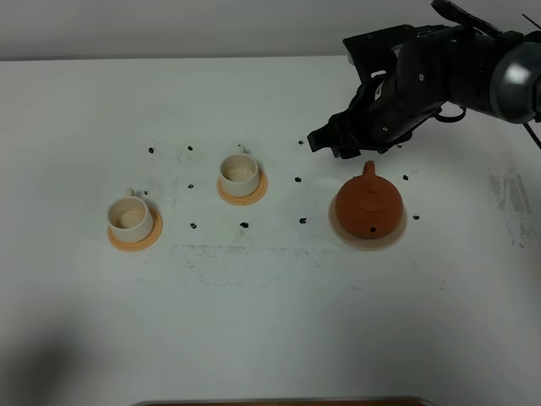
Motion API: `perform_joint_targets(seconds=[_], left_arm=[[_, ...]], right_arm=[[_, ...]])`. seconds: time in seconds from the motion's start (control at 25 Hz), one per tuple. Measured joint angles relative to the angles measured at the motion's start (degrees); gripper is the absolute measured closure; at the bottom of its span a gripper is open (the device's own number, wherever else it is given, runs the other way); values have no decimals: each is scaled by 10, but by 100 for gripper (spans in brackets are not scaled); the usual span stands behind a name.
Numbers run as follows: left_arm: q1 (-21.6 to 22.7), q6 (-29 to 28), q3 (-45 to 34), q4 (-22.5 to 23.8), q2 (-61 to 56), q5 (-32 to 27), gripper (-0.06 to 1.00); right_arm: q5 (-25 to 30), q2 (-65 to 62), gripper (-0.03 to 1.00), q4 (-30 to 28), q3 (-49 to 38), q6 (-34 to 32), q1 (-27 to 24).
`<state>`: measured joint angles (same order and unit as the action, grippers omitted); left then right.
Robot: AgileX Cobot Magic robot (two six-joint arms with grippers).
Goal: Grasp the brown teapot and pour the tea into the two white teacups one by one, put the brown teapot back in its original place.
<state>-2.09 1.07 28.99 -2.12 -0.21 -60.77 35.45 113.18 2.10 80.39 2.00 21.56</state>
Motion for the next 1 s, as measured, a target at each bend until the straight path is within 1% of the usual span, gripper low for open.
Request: perform_joint_targets(seconds=[0.16,0.32,1.0], left_arm=[[0,0,0,0,0,0,54],[0,0,0,0,0,0,54],[0,1,0,0,0,0,54]], right_arm=[[2,1,48,-7,0,-20,-12],[12,6,48,-15,0,-27,-27],[8,51,48,-1,0,-26,-36]])
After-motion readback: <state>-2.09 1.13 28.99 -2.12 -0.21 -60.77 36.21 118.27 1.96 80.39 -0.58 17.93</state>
